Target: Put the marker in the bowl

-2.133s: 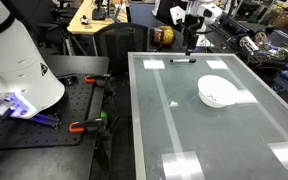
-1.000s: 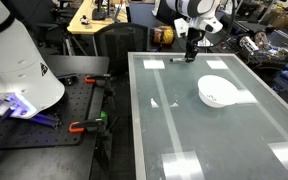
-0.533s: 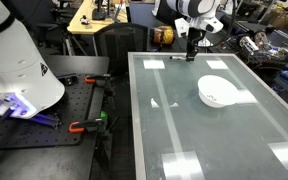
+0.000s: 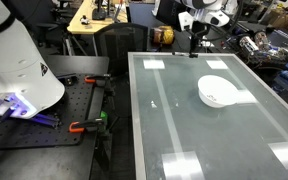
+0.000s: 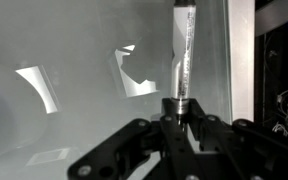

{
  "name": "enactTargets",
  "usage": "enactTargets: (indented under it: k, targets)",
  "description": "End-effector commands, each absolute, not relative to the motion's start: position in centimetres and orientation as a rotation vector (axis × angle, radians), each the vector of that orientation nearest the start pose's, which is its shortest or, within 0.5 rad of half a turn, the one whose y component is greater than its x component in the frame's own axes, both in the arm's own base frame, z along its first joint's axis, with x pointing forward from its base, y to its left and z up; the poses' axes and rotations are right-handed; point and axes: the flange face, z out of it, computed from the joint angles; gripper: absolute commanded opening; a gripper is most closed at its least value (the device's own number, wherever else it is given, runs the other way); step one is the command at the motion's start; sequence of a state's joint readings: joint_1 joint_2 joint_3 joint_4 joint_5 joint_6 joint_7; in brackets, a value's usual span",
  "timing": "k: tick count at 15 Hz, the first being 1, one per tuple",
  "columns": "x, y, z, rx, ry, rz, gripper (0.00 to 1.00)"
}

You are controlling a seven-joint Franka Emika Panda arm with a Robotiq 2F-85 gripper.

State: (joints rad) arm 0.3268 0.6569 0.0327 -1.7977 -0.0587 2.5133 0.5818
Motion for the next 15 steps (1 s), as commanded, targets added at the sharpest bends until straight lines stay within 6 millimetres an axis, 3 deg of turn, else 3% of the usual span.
enactTargets:
  k: [1, 7, 15]
  targets:
    - [60.8, 21.4, 22.1, -3.132, 0.434, -0.079, 0.05]
    - [60.0, 18.1, 25.0, -3.126, 0.765, -0.087, 0.05]
    - [58.4, 14.3, 26.4, -3.052, 1.268, -0.146, 0.05]
